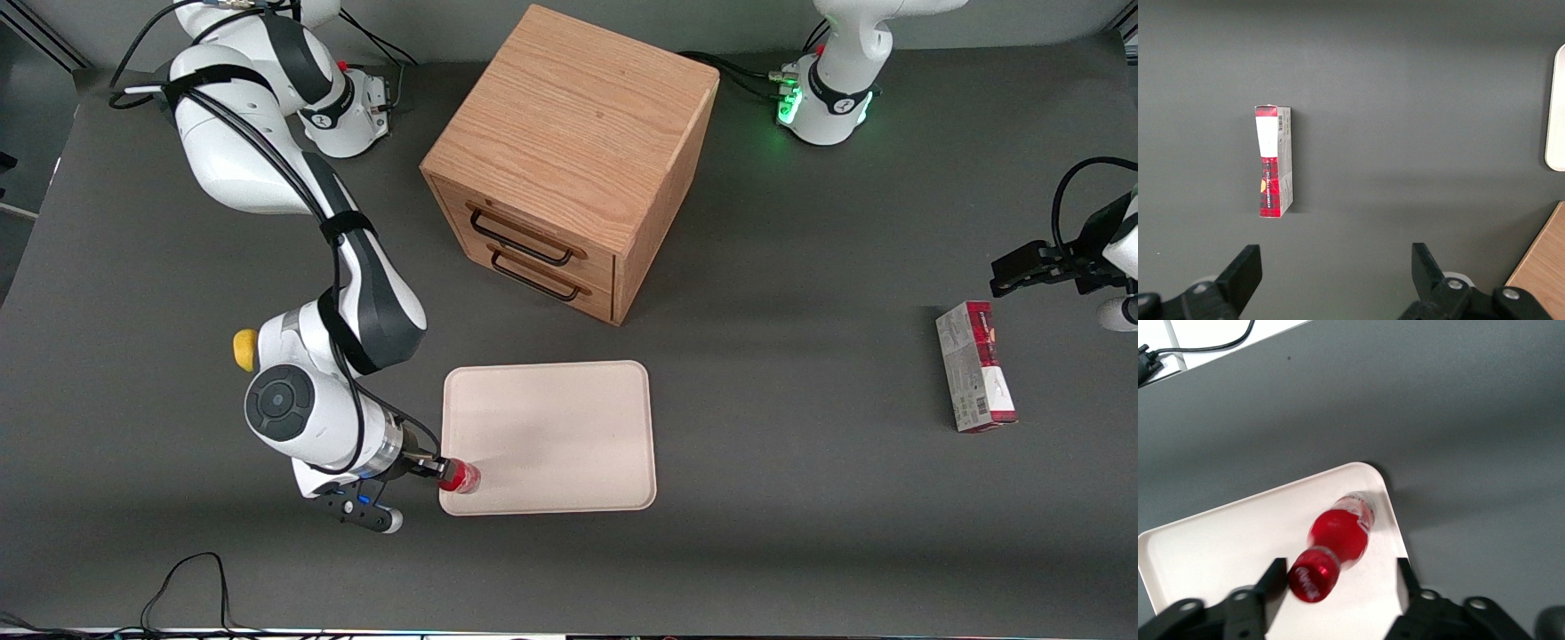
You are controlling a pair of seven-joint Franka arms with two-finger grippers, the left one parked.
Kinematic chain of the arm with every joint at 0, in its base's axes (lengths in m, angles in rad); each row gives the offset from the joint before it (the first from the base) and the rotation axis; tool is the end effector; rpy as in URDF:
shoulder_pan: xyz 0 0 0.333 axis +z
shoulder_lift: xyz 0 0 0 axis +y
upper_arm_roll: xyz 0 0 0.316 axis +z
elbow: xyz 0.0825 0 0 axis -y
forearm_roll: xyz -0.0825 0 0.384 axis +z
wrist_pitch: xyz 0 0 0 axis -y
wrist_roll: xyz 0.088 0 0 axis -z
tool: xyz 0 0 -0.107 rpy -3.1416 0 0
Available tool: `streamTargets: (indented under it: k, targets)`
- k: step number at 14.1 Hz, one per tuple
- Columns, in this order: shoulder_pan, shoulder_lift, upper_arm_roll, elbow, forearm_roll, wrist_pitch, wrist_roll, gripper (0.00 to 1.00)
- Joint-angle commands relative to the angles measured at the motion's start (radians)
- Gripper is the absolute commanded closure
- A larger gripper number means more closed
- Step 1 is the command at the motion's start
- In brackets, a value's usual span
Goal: Place coke bottle on tray
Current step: 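Lower the bottle onto the tray and open the right gripper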
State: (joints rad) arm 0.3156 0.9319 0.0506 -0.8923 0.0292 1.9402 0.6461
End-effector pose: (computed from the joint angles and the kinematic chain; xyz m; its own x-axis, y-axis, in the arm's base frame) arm 0.7475 0.2710 0.3433 0.9496 -0.3093 0.0509 -0.3012 -0.9454 -0.1246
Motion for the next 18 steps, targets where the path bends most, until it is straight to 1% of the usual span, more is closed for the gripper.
streamTargets:
  k: [1, 8, 11, 13, 14, 15, 18]
  targets:
    - [0.011, 0.021, -0.005, 0.039, -0.021, 0.002, 0.027, 0.0]
    - [0.01, 0.015, -0.005, 0.038, -0.023, -0.015, 0.026, 0.0]
    - [0.008, -0.011, -0.006, 0.039, -0.023, -0.108, 0.023, 0.0]
    - [0.005, -0.066, -0.005, 0.03, -0.023, -0.18, 0.012, 0.0]
    - [0.002, -0.108, -0.005, -0.02, -0.023, -0.225, 0.009, 0.0]
    - [-0.001, -0.172, -0.006, -0.099, -0.023, -0.236, -0.025, 0.0]
    - [-0.048, -0.413, -0.008, -0.44, -0.018, -0.189, -0.207, 0.0]
